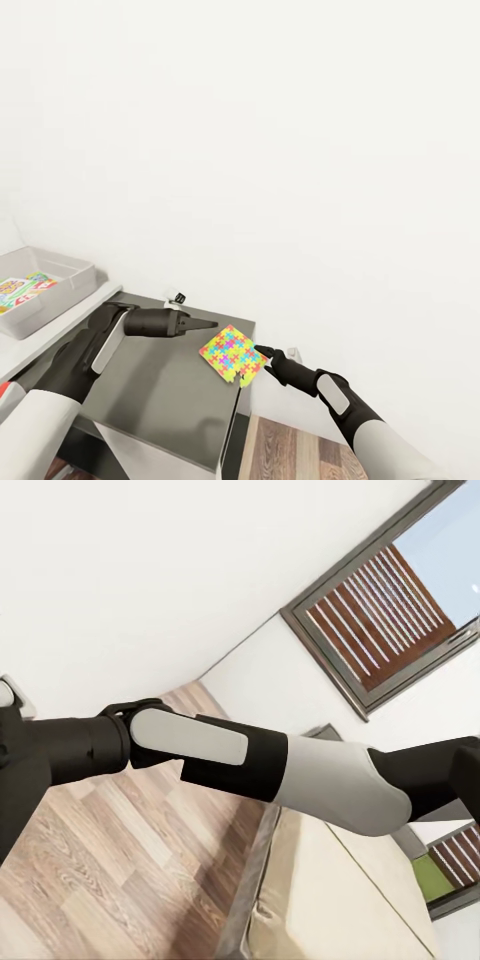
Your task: Put all the toys in the child's room - the three board games (two on the bed and one on the table), the two jigsaw puzzles on the table, and the tennis ball on the table - inside the toy box on the table in the child's room.
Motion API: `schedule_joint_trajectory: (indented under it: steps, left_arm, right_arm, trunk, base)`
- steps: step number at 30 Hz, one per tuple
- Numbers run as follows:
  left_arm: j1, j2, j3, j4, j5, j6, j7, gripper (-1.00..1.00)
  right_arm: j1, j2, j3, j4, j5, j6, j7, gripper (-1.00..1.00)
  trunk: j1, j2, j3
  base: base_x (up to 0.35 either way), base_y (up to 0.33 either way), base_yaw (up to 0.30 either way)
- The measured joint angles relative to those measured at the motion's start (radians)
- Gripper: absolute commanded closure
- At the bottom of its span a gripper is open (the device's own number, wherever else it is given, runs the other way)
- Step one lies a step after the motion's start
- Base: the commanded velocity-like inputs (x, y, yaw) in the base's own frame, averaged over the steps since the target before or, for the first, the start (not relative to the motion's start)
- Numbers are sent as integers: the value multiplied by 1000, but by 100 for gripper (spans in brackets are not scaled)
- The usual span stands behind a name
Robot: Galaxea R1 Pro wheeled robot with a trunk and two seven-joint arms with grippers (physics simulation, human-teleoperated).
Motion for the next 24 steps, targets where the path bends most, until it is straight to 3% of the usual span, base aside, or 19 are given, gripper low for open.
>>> schedule_joint_trajectory:
  steps: [23, 24]
  left_arm:
    - [0, 2, 0, 0, 2, 0, -3, -100]
    - [0, 2, 0, 0, 2, 0, -3, -100]
  right_arm:
    - [0, 0, 0, 0, 0, -1, 0, -100]
    - [0, 0, 0, 0, 0, -1, 0, 100]
  trunk:
    - [0, 0, 0]
    - [0, 0, 0]
  base:
    - [3, 3, 0]
    - [0, 0, 0]
